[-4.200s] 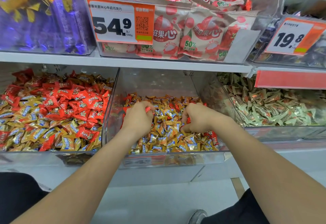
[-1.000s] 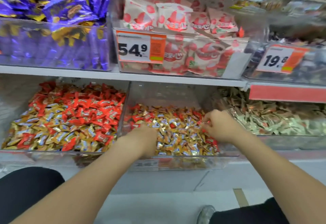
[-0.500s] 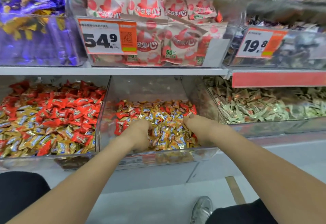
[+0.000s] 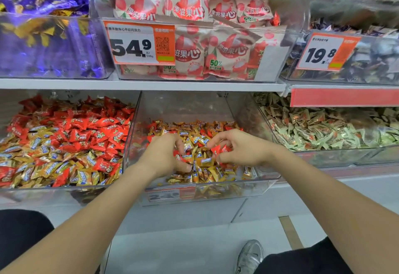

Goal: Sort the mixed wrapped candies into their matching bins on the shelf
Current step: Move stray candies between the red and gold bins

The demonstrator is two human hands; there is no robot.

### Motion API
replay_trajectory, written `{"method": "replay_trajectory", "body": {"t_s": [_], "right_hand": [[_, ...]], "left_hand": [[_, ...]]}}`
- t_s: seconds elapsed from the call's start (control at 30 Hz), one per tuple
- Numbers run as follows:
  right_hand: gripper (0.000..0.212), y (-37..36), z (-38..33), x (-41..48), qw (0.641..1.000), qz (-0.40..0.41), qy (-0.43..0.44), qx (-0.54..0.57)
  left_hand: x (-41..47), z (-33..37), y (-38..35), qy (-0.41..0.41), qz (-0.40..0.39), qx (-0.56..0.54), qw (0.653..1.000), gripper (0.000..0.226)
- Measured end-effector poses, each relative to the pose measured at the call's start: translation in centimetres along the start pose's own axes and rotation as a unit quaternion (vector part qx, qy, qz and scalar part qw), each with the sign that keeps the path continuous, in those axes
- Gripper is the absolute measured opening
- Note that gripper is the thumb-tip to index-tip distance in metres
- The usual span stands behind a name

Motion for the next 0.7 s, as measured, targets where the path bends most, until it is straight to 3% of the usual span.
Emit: {"method": "replay_trajectory", "body": {"t_s": [0.17,0.33,0.43,0.53,0.6,0.7], "right_hand": [[0.029,-0.3,-2.4,-0.7,0.99,0.009,-0.043,0.136],[0.03,0.1,-3.1,-0.5,0.993,0.043,-0.063,0.094],[0.032,0.2,-2.8,-0.7,0.994,0.078,-0.043,0.059],[0.02,1.1,-2.1,0.1,0.988,0.14,-0.007,-0.057],[0.023,1.4,-1.5,1.1,0.974,0.17,0.008,-0.147],[0.031,1.3,-1.5,2.1,0.968,0.192,-0.005,-0.164]], "left_hand": [[-0.4,1.8,1.5,-0.027,0.064,-0.083,0.994,0.036],[-1.1,2.1,0.2,0.11,-0.077,-0.205,0.97,0.012],[-1.1,2.1,0.0,0.171,-0.078,-0.237,0.953,0.016],[-0.5,1.3,0.2,0.174,-0.041,-0.209,0.962,0.02],[-0.3,0.9,0.1,0.136,-0.022,-0.16,0.977,0.021],[0.2,0.6,-0.7,0.061,-0.022,-0.052,0.997,0.013]]}}
Point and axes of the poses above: each hand's wrist, its own x-axis towards the middle knuckle, its own y-axis out of the back of the hand, z = x × y, the point moved 5 cm from there along x, towards the middle knuckle, and after that the axes turned 11 degrees about z, right-handed, at the moved point
